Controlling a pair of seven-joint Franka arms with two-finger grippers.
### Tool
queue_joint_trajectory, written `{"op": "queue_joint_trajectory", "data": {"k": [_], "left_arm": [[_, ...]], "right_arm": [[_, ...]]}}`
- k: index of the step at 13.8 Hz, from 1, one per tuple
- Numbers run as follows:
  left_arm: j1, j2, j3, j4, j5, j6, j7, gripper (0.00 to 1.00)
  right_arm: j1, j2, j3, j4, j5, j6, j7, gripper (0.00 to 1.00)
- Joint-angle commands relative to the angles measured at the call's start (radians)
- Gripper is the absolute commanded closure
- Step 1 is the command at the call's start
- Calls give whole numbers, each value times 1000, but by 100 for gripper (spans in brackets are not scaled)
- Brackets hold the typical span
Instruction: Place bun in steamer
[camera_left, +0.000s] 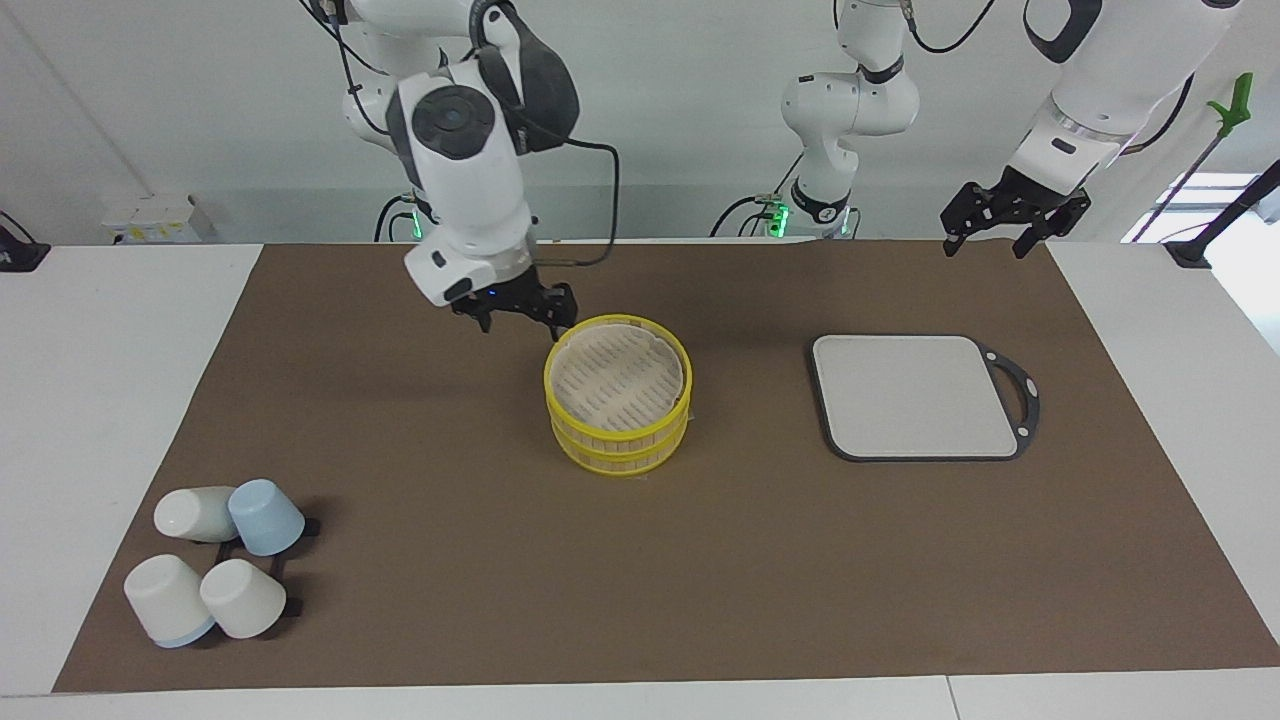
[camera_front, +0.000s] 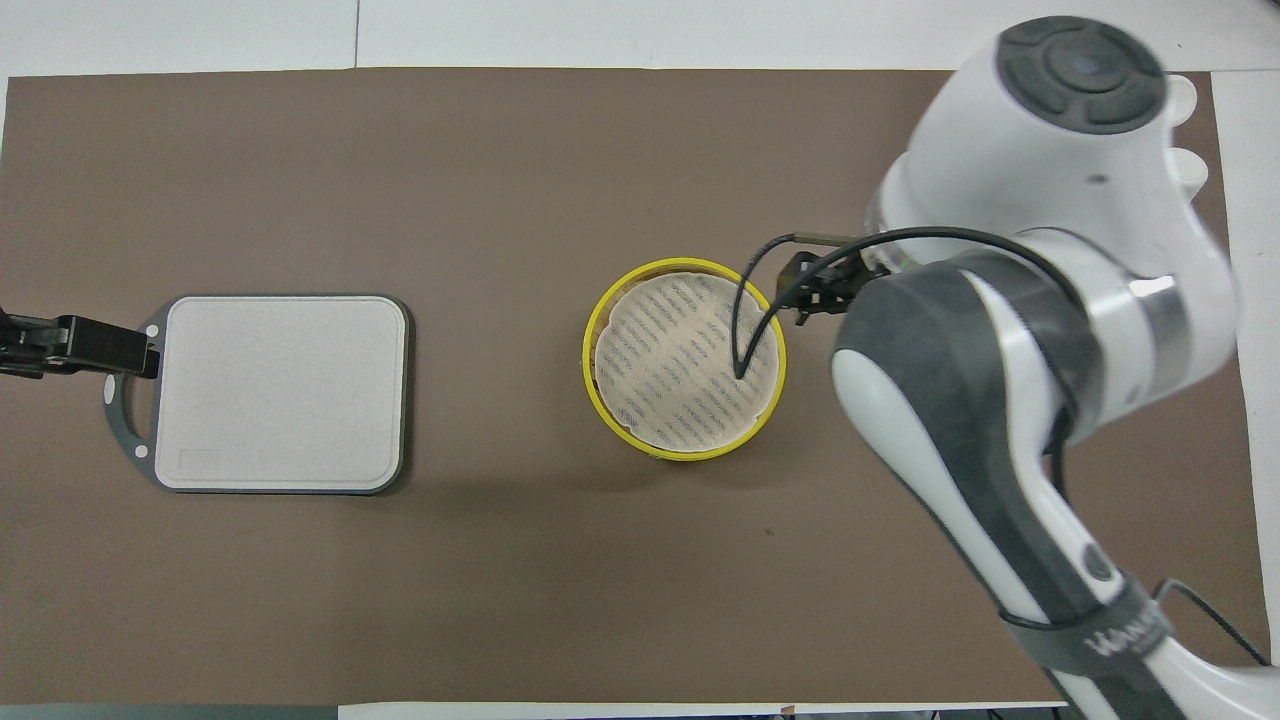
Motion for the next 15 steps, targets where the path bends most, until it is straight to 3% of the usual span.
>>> {"op": "queue_joint_trajectory", "data": {"k": [1, 4, 5, 7, 9, 12, 15], "left_arm": [[2, -2, 2, 4, -9, 9, 17, 0], [2, -2, 2, 4, -9, 9, 17, 0], [2, -2, 2, 4, -9, 9, 17, 0], [0, -2, 2, 5, -9, 9, 17, 0], [0, -2, 2, 5, -7, 10, 17, 0], [0, -2, 2, 5, -7, 10, 15, 0], [0, -2, 2, 4, -7, 9, 17, 0]], "right_arm": [[-81, -149, 16, -98, -28, -94, -137, 0], [-152, -304, 18, -188, -30, -142, -287, 0], [-174, -321, 16, -193, -30, -142, -338, 0], [-223, -315, 12, -190, -31, -123, -427, 0], [-246, -303, 16, -187, -56, -14, -467, 0], [-296, -194, 25, -55, -79, -70, -470, 0], [-327, -203, 28, -69, -76, -73, -476, 0]]}}
